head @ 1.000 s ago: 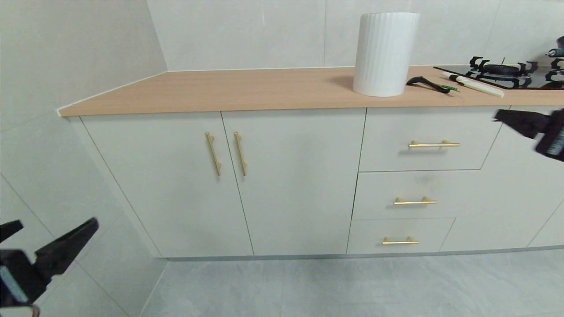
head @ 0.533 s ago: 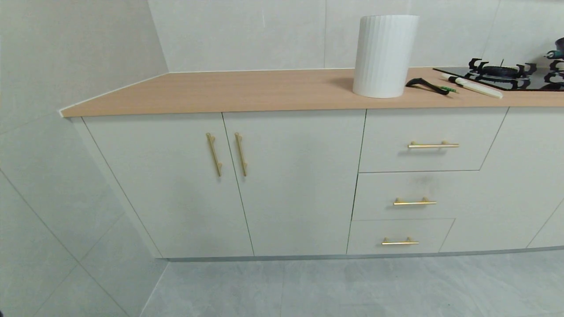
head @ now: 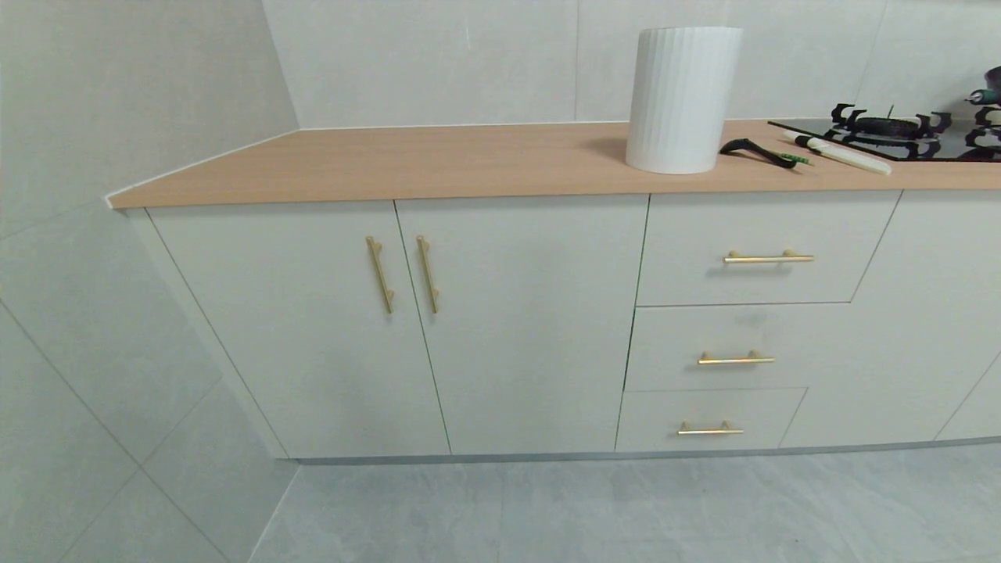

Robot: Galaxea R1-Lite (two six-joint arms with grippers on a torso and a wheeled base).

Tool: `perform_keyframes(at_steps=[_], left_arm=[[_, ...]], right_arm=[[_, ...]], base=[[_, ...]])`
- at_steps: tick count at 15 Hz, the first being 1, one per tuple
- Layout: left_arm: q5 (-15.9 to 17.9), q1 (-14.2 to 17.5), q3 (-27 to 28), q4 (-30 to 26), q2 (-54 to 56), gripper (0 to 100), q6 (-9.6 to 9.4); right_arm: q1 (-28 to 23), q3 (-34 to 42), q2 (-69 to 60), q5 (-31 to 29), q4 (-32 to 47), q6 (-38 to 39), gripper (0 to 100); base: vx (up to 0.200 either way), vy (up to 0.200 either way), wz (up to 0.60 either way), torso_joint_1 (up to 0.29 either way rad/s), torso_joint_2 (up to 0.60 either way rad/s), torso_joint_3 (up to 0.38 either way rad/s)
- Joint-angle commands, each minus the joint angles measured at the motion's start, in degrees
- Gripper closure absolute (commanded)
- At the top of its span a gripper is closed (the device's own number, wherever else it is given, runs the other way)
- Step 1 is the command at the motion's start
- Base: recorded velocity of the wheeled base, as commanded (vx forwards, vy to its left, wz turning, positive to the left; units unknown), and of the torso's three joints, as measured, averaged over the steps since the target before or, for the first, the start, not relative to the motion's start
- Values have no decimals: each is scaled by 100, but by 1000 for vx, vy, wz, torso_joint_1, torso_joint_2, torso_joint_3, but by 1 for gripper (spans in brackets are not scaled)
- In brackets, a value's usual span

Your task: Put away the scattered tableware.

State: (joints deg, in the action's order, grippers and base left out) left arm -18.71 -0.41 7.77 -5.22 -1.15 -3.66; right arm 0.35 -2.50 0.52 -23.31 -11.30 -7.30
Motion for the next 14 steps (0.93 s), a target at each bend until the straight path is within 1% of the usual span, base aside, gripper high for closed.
perform_keyframes(at_steps=[1, 2, 3, 4, 5, 6, 7, 8, 9, 11, 14], left_arm=[[289, 24, -610, 381, 115, 0, 5], [861, 24, -724, 706, 115, 0, 49], [1159, 24, -759, 741, 115, 0, 137], [1599, 24, -768, 583, 115, 0, 181], [1880, 24, -759, 539, 115, 0, 146], [1977, 24, -759, 548, 115, 0, 146], [1986, 24, -759, 557, 115, 0, 146], [1994, 24, -759, 557, 115, 0, 155], [1986, 24, -759, 566, 115, 0, 172], [1994, 24, -768, 566, 115, 0, 146], [1994, 24, -759, 566, 115, 0, 190]], right_arm=[[-9, 250, -52, 274, 242, 62, 0], [-9, 250, -52, 529, 612, 62, 0], [0, 241, -52, 661, 849, 62, 0], [-9, 241, -52, 837, 779, 106, 0], [-9, 250, -52, 1188, 787, 256, 0], [-9, 250, -44, 1496, 796, 554, 0], [-9, 250, -44, 1795, 884, 897, 0], [-9, 241, -35, 2085, 1218, 959, 0], [-9, 241, -35, 2129, 1112, 906, 0], [-9, 250, -44, 2340, 1121, 686, 0], [-9, 250, -52, 2322, 1112, 704, 0]], base=[[0, 0, 0, 0, 0, 0], [0, 0, 0, 0, 0, 0], [0, 0, 0, 0, 0, 0], [0, 0, 0, 0, 0, 0], [0, 0, 0, 0, 0, 0], [0, 0, 0, 0, 0, 0], [0, 0, 0, 0, 0, 0], [0, 0, 0, 0, 0, 0], [0, 0, 0, 0, 0, 0], [0, 0, 0, 0, 0, 0], [0, 0, 0, 0, 0, 0]])
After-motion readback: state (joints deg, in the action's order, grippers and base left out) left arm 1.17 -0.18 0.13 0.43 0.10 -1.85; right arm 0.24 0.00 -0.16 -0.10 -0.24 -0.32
